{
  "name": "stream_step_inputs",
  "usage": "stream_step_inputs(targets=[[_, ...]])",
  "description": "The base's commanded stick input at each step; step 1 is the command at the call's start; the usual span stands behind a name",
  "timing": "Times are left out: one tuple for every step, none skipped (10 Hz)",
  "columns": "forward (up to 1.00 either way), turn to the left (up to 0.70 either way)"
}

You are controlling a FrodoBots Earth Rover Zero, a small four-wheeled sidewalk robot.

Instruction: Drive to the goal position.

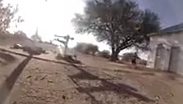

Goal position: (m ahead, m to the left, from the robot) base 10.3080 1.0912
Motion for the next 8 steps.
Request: stream_step_inputs(targets=[[0.7, -0.14], [0.7, -0.14], [0.7, -0.14], [0.7, -0.14], [0.7, -0.09], [0.7, 0.0], [0.7, 0.0], [0.7, 0.0]])
